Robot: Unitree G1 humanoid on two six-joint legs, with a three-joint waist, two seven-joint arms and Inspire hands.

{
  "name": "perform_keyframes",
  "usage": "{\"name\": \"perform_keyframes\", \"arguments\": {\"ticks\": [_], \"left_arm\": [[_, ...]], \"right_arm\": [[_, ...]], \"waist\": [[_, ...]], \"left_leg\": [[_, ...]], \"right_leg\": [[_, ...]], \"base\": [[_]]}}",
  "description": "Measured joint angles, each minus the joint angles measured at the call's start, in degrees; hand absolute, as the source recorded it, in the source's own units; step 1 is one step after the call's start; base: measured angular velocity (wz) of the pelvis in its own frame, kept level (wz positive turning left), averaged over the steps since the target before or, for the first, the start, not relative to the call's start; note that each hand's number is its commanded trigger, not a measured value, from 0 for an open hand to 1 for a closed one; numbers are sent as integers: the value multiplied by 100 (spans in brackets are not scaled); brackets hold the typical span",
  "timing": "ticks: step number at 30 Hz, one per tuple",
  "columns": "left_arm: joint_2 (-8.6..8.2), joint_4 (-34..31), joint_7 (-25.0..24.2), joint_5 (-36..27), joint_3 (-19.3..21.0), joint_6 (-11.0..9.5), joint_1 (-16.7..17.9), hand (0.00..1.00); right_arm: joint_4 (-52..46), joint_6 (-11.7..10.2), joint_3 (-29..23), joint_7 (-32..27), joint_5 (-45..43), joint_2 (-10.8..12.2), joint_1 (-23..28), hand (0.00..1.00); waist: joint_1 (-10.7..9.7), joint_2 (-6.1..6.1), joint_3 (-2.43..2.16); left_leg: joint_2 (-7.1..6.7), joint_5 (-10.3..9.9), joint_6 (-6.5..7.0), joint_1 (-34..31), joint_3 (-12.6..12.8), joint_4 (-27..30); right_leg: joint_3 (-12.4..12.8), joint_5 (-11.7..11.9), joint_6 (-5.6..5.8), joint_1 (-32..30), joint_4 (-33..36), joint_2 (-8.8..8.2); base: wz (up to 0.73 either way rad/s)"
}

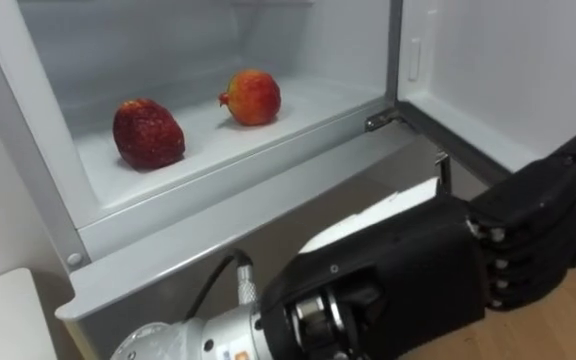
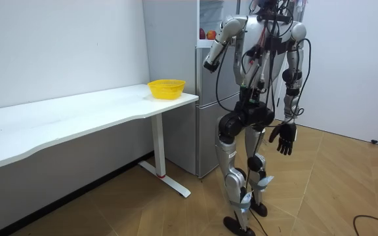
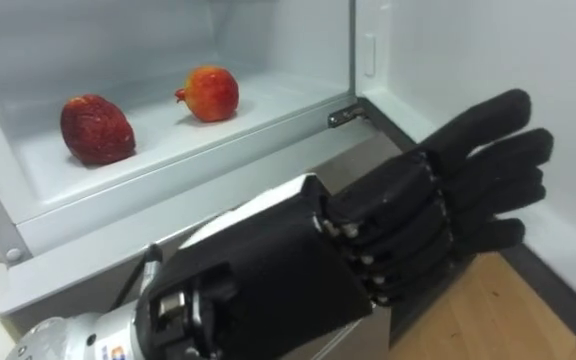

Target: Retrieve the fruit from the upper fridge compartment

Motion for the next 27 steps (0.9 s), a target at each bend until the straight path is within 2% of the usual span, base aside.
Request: {"name": "perform_keyframes", "arguments": {"ticks": [4, 6, 9, 17, 23, 27], "left_arm": [[-84, 40, -5, -2, -117, 4, -1, 0], [-93, 180, 27, 0, -151, 13, -2, 0], [-92, 262, 190, 44, -187, 58, -2, 0], [-85, 261, 374, 29, -204, 84, -22, 0], [-71, 261, 488, 29, -452, 92, -413, 0], [-66, 261, 570, 23, -553, 94, -531, 0]], "right_arm": [[-19, 1, 0, 4, 84, -10, 36, 0], [-30, 5, 0, 28, 177, -35, 63, 0], [-24, 4, 0, 49, 300, -57, 120, 0], [-36, 5, -2, 72, 356, -135, 158, 0], [-39, 1, -1, 75, 365, -169, 172, 0], [-42, 2, 0, 76, 467, -182, 173, 0]], "waist": [[-62, 19, -13], [-158, 51, -34], [-185, 103, -56], [-320, 179, -27], [-323, 188, -28], [-334, 202, -33]], "left_leg": [[43, -1, -2, 9, 140, 7], [74, -4, -7, 11, 319, 8], [84, -4, -7, 27, 396, 11], [95, -4, -7, 74, 520, 11], [94, -4, -7, 79, 520, 8], [119, -4, -7, 86, 524, 8]], "right_leg": [[66, 23, -15, -7, -5, 28], [78, 32, -28, -12, -8, 64], [159, 63, -50, -12, -20, 89], [228, 74, -68, -28, -39, 149], [223, 82, -64, -22, -14, 148], [234, 86, -68, -20, -11, 155]], "base": [[-10], [-3], [-15], [-6], [0], [0]]}}
